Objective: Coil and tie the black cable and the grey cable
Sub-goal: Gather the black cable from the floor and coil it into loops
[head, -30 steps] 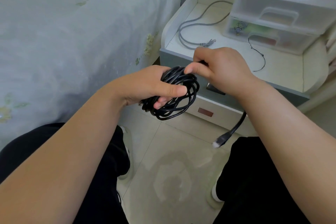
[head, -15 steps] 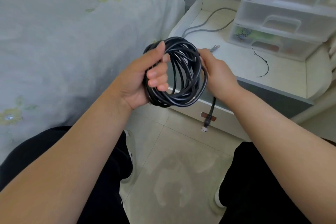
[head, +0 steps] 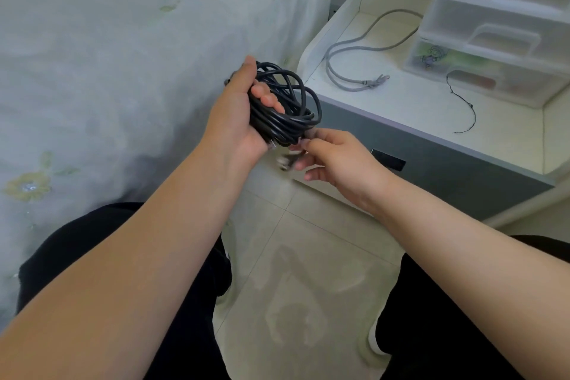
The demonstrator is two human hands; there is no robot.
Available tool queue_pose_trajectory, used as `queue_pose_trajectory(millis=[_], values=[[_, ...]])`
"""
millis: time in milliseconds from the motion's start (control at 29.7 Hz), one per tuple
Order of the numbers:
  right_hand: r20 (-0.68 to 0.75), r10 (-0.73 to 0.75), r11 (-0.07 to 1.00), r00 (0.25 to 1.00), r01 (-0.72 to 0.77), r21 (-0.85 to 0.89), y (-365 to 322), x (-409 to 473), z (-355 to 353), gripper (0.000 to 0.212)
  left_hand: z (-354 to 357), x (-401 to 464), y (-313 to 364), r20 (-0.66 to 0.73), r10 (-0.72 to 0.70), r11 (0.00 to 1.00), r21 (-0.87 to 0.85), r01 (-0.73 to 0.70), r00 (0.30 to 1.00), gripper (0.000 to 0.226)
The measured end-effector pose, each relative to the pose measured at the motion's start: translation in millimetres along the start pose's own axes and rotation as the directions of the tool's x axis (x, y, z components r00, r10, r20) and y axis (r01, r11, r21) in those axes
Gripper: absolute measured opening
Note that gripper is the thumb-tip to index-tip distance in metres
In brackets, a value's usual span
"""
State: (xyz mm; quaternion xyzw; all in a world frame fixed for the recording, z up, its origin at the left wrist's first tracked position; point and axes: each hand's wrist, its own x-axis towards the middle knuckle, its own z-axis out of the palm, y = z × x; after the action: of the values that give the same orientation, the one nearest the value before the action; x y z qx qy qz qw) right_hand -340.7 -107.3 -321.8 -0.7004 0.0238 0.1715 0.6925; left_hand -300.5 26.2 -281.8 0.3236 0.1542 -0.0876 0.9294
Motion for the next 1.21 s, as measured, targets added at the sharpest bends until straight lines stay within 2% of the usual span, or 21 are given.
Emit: queue_pose_trajectory(millis=[134, 202, 303, 403, 471, 605, 773, 874, 975, 1042, 1110, 1210], values=[[-0.015, -0.133, 0.988, 0.991, 0.131, -0.081, 3, -7, 7, 0.042, 2, 5, 8, -0.066, 0.066, 0.998, 0.013, -0.065, 0.996, 0.035], [-0.025, -0.225, 0.952, 0.974, 0.214, -0.217, 3, -12, 11, 0.041, 0, 7, 11, -0.095, 0.066, 0.998, -0.003, -0.066, 0.993, 0.034], [-0.054, -0.443, 0.737, 0.895, 0.330, -0.590, -1, -17, 12, 0.027, -4, 8, 4, -0.139, 0.044, 0.999, 0.024, -0.041, 0.989, 0.034], [-0.013, -0.579, 0.553, 0.815, 0.381, -0.741, -8, -18, 11, 0.020, -7, 7, -9, -0.162, -0.012, 0.998, 0.062, 0.023, 0.987, 0.034], [0.033, -0.605, 0.474, 0.795, 0.393, -0.788, -12, -16, 9, 0.021, -6, 7, -10, -0.145, -0.049, 0.992, 0.110, 0.065, 0.988, 0.037], [0.067, -0.594, 0.451, 0.802, 0.401, -0.798, -18, -13, 1, 0.022, -2, 11, -7, -0.089, -0.026, 0.940, 0.336, 0.055, 0.996, 0.040], [0.237, -0.592, 0.287, 0.770, 0.476, -0.831, -17, -13, 0, 0.025, 3, 6, -15, -0.049, 0.069, 0.742, 0.670, -0.018, 0.996, 0.046], [0.190, -0.557, 0.329, 0.809, 0.425, -0.843, -25, -11, -11, 0.045, 2, 6, -20, -0.021, -0.006, 0.655, 0.755, 0.020, 1.000, 0.054], [0.208, -0.540, 0.318, 0.816, 0.426, -0.847, -30, -9, -20, 0.092, 6, 1, -24, 0.010, -0.173, 0.630, 0.770, 0.103, 0.985, 0.063], [0.260, -0.477, 0.315, 0.840, 0.439, -0.841, -30, -8, -19, 0.113, 10, -5, -26, 0.019, -0.289, 0.608, 0.776, 0.168, 0.957, 0.070], [0.282, -0.406, 0.361, 0.869, 0.436, -0.824, -28, -8, -17, 0.122, 12, -10, -27, 0.031, -0.351, 0.591, 0.782, 0.196, 0.936, 0.073], [0.293, -0.323, 0.447, 0.900, 0.417, -0.791, -25, -8, -19, 0.120, 9, -12, -29, 0.040, -0.372, 0.615, 0.759, 0.214, 0.927, 0.069]])
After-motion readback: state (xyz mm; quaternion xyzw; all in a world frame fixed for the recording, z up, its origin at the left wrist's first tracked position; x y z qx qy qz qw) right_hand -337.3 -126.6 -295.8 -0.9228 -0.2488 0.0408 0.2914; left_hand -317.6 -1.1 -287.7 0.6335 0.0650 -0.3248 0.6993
